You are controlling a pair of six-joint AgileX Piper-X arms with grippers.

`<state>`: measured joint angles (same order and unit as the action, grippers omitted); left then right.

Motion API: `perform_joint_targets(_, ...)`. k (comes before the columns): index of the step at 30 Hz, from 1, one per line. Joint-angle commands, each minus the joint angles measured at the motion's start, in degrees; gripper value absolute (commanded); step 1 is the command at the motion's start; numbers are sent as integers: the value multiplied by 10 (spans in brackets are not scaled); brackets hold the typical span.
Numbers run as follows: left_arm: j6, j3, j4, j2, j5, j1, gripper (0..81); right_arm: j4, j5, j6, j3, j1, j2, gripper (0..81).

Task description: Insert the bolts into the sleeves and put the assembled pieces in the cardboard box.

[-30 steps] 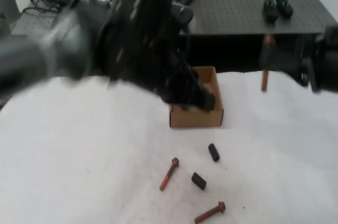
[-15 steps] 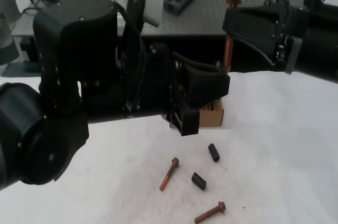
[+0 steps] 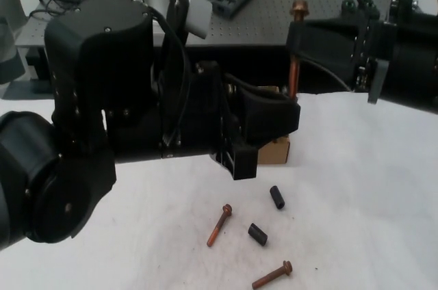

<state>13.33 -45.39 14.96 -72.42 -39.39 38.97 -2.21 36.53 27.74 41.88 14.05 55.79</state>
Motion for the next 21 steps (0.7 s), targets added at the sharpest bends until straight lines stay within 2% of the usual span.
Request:
perform_joint_targets(1, 9, -5, 19, 6, -29, 1, 7, 6, 11, -10, 2, 1, -4, 4)
perform_joint_targets(7, 9, -5, 19, 6, -29, 1, 7, 7, 18, -16, 2, 1, -4, 4)
perform_joint_targets(12, 27, -5, 27, 6, 30, 1, 7, 11, 18, -30, 2, 1, -4, 4)
perform_joint_targets(18, 16, -5, 45, 6, 32, 1, 7, 11, 22, -47, 2, 1, -4, 0)
perform_joint_targets(21, -1, -5, 45, 6, 32, 1, 7, 11, 41, -67, 2, 1, -4, 97)
